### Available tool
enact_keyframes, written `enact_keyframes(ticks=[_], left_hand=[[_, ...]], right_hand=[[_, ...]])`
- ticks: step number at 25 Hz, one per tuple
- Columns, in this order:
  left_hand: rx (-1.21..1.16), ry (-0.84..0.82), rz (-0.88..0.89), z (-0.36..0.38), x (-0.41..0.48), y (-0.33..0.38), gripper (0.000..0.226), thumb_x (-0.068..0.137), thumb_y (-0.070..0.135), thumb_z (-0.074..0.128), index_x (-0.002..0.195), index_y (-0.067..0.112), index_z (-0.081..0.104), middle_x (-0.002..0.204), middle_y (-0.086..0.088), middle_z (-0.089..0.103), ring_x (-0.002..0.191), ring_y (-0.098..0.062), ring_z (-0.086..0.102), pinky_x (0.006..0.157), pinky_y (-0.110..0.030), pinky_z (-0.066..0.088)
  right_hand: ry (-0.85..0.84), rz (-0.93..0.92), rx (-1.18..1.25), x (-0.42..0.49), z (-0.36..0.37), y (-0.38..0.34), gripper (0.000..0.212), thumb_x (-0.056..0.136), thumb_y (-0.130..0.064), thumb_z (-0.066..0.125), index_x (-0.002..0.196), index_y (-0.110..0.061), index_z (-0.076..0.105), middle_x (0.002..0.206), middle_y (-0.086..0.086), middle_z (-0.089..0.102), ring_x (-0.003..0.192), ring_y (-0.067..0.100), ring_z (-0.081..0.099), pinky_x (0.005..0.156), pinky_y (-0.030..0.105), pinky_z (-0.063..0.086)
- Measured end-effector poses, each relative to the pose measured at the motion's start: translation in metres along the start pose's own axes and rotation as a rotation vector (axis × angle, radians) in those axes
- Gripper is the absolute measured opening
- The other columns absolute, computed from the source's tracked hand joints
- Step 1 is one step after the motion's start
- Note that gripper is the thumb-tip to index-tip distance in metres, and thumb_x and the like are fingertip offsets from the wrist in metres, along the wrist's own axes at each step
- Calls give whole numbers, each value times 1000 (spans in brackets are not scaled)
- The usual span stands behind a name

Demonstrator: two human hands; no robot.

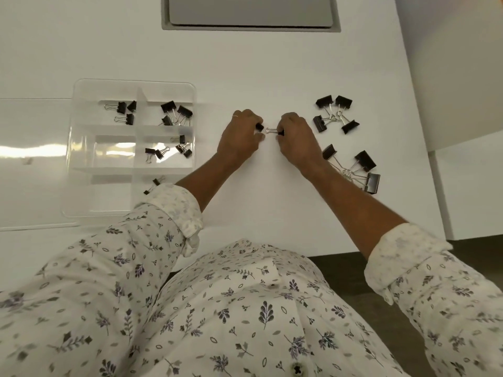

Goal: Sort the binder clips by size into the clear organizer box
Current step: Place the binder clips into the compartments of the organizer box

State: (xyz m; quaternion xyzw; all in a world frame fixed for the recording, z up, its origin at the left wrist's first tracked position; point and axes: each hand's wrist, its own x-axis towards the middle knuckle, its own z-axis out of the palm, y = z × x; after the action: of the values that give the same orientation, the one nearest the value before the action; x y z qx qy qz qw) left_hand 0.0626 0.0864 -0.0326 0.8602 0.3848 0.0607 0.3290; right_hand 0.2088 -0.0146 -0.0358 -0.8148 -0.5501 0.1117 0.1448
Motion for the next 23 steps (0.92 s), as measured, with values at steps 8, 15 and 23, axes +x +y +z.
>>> enact_keyframes(ticks=[8,15,23], left_hand=[[-100,110,-86,-10,-11,-15,24,91,12,67,115,12,70,116,-7,59,82,-10,59,82,-27,51],[-668,333,-231,-75,-38,-29,19,86,11,75,104,9,80,95,-3,79,79,-12,74,85,-27,60],[-1063,515,-439,-163,-76,-117,12,90,1,69,95,9,76,83,-7,70,78,-17,68,87,-31,62]], right_hand=[[46,165,259,-2,-6,-17,28,95,-27,62,120,-12,62,95,3,72,86,21,68,80,35,53],[-127,593,1382,18,-19,-71,20,90,-9,72,104,5,72,95,11,66,87,20,69,99,40,58],[-336,520,1469,39,-20,-194,17,96,-3,63,107,9,67,98,17,66,94,25,69,94,37,60]])
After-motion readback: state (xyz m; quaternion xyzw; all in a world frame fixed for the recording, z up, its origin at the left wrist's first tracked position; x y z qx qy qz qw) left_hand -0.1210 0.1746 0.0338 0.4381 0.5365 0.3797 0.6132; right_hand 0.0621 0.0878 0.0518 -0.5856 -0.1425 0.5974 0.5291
